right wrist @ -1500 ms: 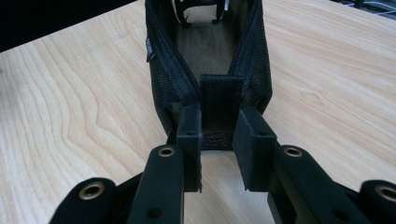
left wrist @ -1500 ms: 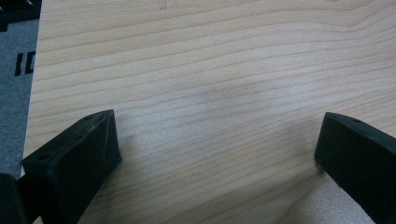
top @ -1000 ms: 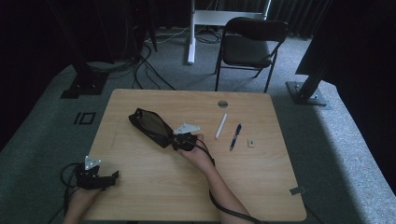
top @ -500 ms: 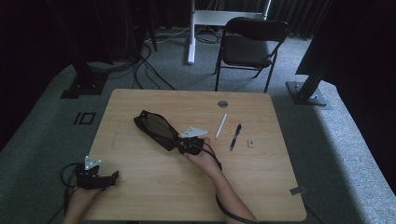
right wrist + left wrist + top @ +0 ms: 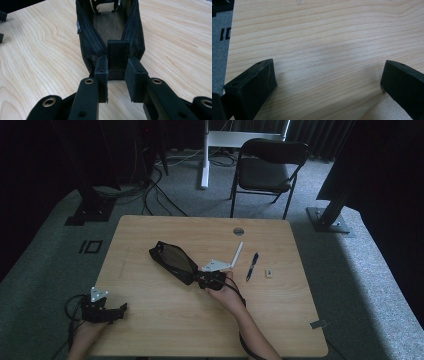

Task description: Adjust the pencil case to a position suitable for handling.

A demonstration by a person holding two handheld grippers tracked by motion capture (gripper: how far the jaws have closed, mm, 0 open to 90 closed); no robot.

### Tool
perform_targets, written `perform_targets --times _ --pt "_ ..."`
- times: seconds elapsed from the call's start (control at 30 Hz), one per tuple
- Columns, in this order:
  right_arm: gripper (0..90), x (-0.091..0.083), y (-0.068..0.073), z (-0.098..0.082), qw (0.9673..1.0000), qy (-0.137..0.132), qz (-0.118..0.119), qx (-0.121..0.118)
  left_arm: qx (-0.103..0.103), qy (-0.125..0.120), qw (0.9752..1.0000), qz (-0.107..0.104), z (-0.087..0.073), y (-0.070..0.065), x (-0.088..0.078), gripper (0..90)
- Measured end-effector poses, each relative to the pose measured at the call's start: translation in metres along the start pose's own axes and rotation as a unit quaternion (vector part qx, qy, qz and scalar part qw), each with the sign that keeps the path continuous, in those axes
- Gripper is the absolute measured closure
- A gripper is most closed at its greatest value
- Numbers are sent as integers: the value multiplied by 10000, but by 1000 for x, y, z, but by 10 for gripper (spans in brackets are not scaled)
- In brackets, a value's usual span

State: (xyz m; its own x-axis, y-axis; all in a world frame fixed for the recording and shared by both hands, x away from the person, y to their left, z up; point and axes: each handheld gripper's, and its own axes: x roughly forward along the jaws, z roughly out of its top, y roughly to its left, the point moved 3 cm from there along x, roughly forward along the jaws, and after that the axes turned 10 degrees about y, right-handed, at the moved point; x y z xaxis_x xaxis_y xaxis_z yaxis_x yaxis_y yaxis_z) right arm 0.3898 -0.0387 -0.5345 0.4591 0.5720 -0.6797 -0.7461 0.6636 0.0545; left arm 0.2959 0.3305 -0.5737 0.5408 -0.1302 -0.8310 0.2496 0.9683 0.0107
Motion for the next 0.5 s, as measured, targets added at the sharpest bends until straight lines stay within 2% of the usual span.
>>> perform_targets --times 0.3,0.5 --pt "729 -16 -6 -15 10000 -19 7 93 0 1 10000 -1 0 0 0 1" --pt "730 -23 -6 -23 10000 -9 15 51 -1 0 10000 0 0 0 0 1"
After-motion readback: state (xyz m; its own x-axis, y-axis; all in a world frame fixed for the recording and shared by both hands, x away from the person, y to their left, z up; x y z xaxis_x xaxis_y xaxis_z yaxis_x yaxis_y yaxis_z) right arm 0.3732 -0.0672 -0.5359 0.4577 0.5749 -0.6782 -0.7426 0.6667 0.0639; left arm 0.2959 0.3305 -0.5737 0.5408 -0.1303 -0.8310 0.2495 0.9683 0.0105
